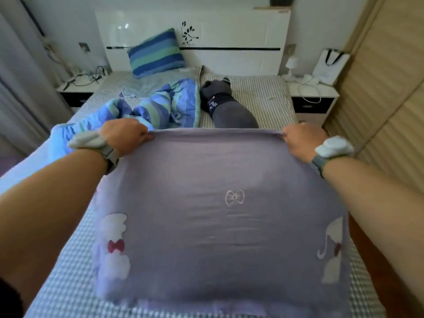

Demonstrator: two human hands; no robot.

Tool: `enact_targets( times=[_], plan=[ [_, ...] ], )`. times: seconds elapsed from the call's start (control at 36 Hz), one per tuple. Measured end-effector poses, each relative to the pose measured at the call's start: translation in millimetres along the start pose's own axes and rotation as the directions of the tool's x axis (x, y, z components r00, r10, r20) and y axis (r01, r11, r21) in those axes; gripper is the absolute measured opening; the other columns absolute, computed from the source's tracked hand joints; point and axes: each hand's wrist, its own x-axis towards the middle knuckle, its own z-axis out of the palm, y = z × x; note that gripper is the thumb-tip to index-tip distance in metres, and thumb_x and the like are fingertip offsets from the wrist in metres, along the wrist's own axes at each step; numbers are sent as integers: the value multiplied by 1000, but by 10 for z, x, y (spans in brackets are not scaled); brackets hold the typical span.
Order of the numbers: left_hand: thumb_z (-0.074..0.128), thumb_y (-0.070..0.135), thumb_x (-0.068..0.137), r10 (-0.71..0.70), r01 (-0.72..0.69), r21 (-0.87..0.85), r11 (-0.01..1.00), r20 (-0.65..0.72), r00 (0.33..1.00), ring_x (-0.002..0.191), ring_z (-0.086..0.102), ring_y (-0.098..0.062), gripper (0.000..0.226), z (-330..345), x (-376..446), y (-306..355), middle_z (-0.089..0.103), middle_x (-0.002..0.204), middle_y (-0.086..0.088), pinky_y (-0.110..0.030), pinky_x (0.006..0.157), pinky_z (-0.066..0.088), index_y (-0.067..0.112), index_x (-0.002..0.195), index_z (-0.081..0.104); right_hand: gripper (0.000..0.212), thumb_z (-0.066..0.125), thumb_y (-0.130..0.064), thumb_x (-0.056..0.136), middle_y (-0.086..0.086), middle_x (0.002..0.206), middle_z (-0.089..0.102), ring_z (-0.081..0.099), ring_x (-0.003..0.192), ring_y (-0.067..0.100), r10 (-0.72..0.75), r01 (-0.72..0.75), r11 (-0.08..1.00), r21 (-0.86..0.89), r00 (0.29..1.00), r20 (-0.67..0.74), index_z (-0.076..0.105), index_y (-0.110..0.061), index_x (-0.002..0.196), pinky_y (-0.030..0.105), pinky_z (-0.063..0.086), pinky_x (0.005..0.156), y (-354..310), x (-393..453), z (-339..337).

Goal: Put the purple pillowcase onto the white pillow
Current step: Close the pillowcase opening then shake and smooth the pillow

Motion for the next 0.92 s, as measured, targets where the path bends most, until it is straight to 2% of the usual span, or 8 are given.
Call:
enact_targets(
  times=[0.11,0.17,0.33,0.47,0.61,0.78,0.86,0.92],
  plan=[
    [64,29,90,-108,107,-14,994,-141,984,102,53,-38,19,1057,216,369,58,111,-16,-47,85,43,22,106,70,33,34,-36,96,7,99,68,60,97,36,115,-112,993,-48,992,55,64,-24,92,36,44,81,-35,130,948],
    [63,30,88,-267,227,-184,957,-237,934,117,46,-42,43,1602,323,559,48,133,-19,-52,95,37,22,129,57,36,30,-35,90,16,110,65,57,102,40,242,-242,970,27,970,-1,58,-21,108,47,45,93,-46,302,1397],
    [41,55,98,-254,366,-398,841,306,917,150,5,-39,66,3191,-1059,1310,4,165,-11,-58,118,7,39,156,15,66,45,-38,101,24,157,22,27,140,45,302,-373,904,210,904,302,19,-14,156,54,24,115,-651,-801,2875],
    [35,74,89,-447,690,-263,674,598,665,147,18,-40,72,3774,-2067,1109,13,162,-12,-62,114,20,50,151,8,78,47,-56,92,21,160,15,20,145,43,495,-580,814,38,725,479,18,-20,155,59,27,112,-590,-2241,3468],
    [42,76,81,-450,897,-321,304,781,432,121,54,-41,85,3934,-1889,694,55,136,-21,-49,101,40,22,147,35,116,45,-87,70,20,155,30,33,139,41,753,-938,291,191,347,558,24,-9,152,51,28,114,-125,-2473,3584],
    [44,49,97,-537,749,-550,368,532,654,93,59,-42,45,3647,-1467,704,62,95,-24,-41,74,40,8,98,63,81,63,-64,76,6,142,54,52,129,28,782,-886,9,464,295,549,50,-16,140,42,41,110,-149,-2259,3507],
    [45,56,93,-623,809,-505,301,538,568,96,58,-40,48,3538,-1459,575,63,99,-19,-43,80,41,11,101,59,57,62,-47,91,9,134,60,56,122,30,842,-860,74,506,325,430,54,-12,135,38,43,104,-244,-2163,3298],
    [43,51,94,-538,809,-356,468,611,581,99,55,-41,45,3539,-1501,453,58,110,-20,-48,87,42,11,108,58,52,60,-38,94,18,133,58,54,122,37,805,-924,157,350,325,496,55,-3,132,43,42,101,-303,-2211,3234]
  ],
)
